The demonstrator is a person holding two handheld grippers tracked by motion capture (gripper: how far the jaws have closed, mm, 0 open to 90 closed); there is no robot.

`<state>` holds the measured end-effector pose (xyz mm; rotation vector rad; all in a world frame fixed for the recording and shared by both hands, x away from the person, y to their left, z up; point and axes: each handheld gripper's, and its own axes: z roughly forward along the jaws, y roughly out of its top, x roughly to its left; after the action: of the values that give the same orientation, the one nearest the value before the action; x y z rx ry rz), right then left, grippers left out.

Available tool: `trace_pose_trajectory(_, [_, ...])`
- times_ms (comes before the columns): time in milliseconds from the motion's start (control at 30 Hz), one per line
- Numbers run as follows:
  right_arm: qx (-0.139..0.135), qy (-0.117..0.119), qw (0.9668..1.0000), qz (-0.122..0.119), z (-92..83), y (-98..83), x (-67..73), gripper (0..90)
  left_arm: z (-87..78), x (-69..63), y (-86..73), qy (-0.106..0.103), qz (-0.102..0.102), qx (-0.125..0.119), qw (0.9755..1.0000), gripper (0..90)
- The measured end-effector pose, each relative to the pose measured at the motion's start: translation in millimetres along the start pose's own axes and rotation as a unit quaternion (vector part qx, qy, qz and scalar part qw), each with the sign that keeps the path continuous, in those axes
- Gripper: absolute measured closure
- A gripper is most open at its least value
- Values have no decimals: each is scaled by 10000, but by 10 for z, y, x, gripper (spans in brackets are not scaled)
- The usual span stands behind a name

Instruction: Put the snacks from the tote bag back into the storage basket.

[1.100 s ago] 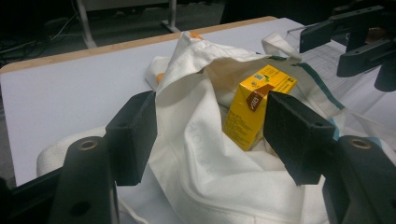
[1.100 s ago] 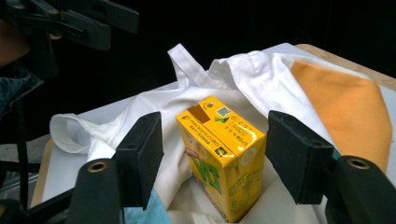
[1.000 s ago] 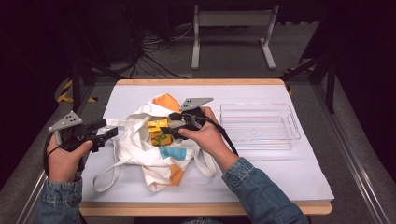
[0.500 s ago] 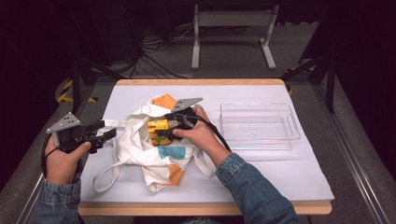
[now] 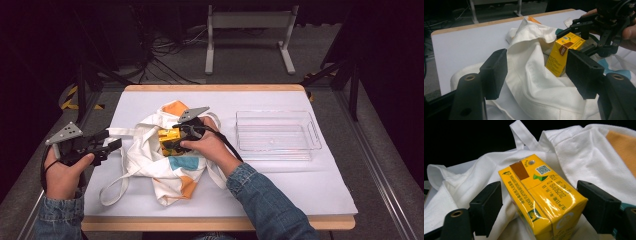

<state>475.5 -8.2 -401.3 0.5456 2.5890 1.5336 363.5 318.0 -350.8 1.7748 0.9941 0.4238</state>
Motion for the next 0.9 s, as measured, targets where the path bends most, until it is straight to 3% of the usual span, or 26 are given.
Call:
trace_pose_trajectory(733, [229,-72,9989,-410,34,-15,9,317,25,13,-7,14,-24,10,10000,332])
trace_pose_trajectory(900, [328,-116,9972,-665,23,-4,21,365,29,19,-10,15,-25,16,10000,327])
